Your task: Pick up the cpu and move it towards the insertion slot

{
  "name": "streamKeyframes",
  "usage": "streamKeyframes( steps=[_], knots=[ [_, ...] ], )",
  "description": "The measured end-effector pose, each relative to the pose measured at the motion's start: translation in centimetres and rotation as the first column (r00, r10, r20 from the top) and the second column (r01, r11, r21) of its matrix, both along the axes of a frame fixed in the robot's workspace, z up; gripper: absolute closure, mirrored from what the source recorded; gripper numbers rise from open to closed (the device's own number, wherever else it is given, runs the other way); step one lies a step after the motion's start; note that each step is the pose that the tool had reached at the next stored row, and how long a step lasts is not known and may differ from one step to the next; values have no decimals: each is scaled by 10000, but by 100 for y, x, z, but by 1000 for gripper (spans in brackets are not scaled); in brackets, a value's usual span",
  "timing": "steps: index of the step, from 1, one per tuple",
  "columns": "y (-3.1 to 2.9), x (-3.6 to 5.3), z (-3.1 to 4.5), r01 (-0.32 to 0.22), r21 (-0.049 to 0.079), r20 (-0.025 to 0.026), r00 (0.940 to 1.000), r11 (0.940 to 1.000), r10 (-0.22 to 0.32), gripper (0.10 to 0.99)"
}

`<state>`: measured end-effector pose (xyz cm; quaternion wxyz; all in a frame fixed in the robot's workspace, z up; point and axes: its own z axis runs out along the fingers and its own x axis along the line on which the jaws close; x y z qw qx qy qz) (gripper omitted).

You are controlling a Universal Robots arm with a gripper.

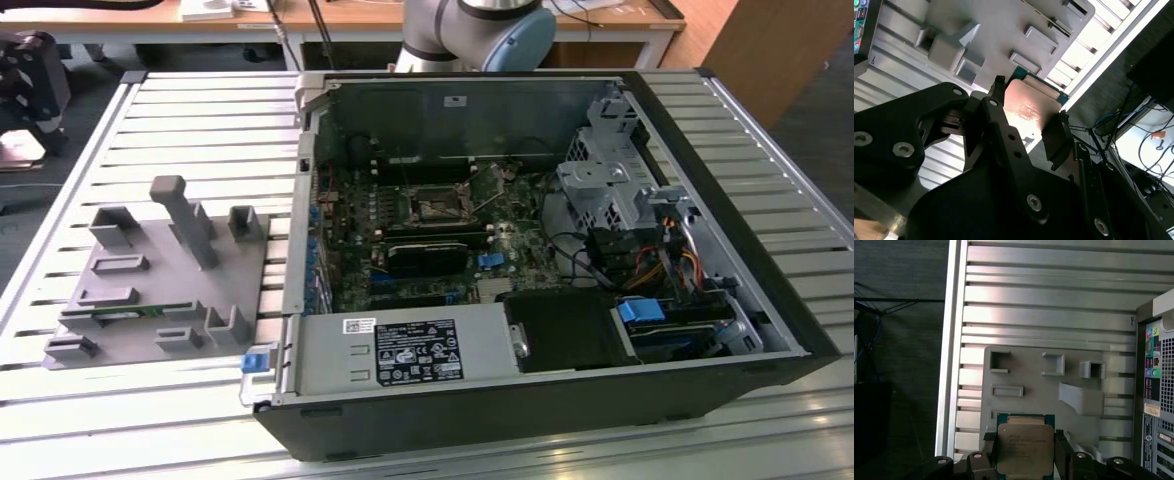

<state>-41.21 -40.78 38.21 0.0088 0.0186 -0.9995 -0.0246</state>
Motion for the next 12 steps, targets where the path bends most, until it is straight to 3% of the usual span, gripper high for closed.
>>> streamKeyframes(
  steps=[12],
  knots=[
    [0, 274, 0, 5, -1, 1, 10000, 10000, -5, 541]
  ],
)
